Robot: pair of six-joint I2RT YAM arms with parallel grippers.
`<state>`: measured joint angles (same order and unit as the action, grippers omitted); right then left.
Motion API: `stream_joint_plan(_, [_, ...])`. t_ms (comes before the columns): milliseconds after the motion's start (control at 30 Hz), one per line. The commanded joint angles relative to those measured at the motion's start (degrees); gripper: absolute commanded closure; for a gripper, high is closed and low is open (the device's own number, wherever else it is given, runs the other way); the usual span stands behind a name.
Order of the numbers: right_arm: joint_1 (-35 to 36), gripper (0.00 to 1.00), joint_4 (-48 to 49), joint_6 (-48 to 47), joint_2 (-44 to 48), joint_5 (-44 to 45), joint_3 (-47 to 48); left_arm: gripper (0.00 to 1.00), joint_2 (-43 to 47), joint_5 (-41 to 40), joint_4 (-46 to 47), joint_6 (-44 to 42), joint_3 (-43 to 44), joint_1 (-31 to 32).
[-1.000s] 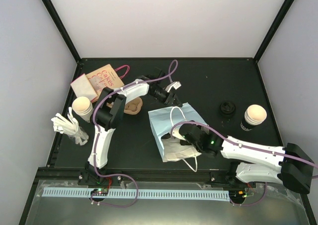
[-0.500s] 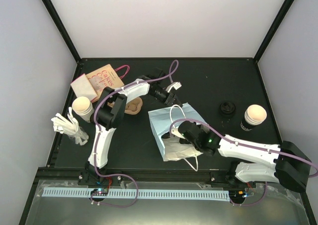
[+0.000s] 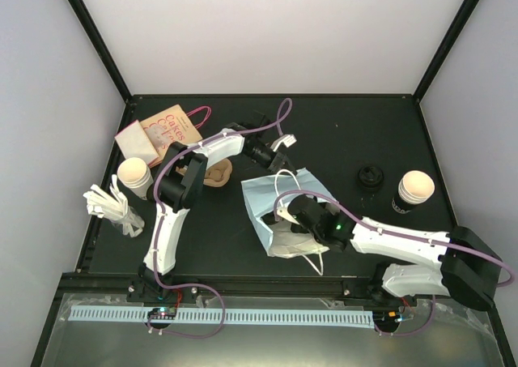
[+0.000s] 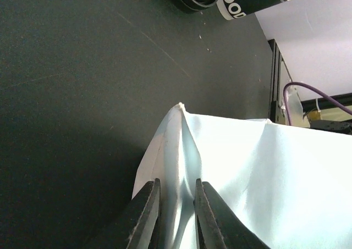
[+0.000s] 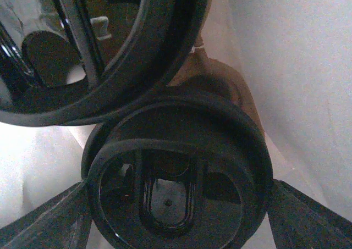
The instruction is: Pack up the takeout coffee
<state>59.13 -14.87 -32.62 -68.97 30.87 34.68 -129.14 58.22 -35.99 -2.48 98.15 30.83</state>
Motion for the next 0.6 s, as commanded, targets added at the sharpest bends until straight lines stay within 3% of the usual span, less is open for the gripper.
stream_joint_plan(0, [-2.0,0.42,-4.4,2.0,-2.6,-1.4,0.5,0.82,-2.0,3.4,-5.2,-3.0,1.0,2.6])
stream_joint_plan(567, [-5.1,0.42,-12.6,5.9,-6.9,-8.3,5.9,0.83,-1.9,3.9,-5.8,-3.8,0.9,3.5])
